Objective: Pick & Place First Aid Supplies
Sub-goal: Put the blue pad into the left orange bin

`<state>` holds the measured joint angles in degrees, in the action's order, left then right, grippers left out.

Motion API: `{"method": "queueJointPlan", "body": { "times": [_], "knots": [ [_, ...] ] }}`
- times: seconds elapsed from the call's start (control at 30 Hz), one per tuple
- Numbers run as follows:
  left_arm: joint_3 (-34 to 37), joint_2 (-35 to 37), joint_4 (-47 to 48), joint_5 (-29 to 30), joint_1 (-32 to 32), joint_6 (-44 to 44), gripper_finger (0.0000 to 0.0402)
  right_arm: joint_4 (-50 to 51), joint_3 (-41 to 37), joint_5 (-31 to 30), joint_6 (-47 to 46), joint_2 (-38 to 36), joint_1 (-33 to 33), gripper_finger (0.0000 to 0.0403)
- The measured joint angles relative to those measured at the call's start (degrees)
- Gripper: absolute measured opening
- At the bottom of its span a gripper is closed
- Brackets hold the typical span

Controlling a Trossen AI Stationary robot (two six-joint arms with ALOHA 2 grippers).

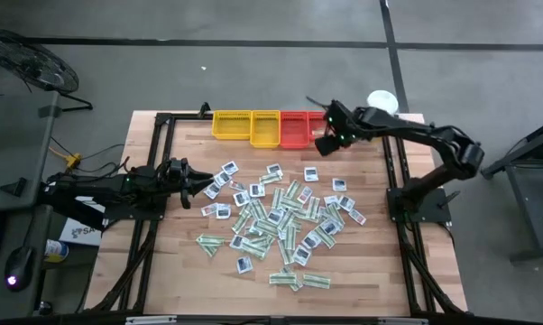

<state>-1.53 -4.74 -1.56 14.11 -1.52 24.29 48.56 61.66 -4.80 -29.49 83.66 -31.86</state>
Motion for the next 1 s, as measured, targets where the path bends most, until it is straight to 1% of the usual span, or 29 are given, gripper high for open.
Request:
{"method": "queueJointPlan", "body": {
  "times": [0.17,0.27,0.4,0.5,0.73,1.0],
  "knots": [
    [-0.01,-0.01,-0.01,0.00,0.00,0.00,0.0101,1.08,-6.62,5.72,10.74,-4.45,4.56,0.0126],
    [-0.02,-0.01,-0.01,0.01,0.00,0.00,0.0101,1.85,-9.85,7.88,19.75,-6.16,5.91,0.0126],
    [-0.02,-0.02,0.00,0.01,0.00,0.00,0.0101,2.32,-13.23,8.22,30.07,-6.54,6.11,0.0126],
    [0.01,0.00,-0.01,0.02,0.00,0.00,0.0101,0.80,-15.66,8.22,35.04,-6.54,6.11,0.0126],
    [0.00,-0.02,-0.01,0.02,0.00,0.00,0.0101,-4.83,-20.55,8.36,37.74,-6.52,6.11,0.0126],
    [-0.02,-0.01,-0.01,0.00,0.00,0.00,0.0101,-9.12,-22.86,8.14,38.57,-5.88,5.92,0.0126]
  ]
}}
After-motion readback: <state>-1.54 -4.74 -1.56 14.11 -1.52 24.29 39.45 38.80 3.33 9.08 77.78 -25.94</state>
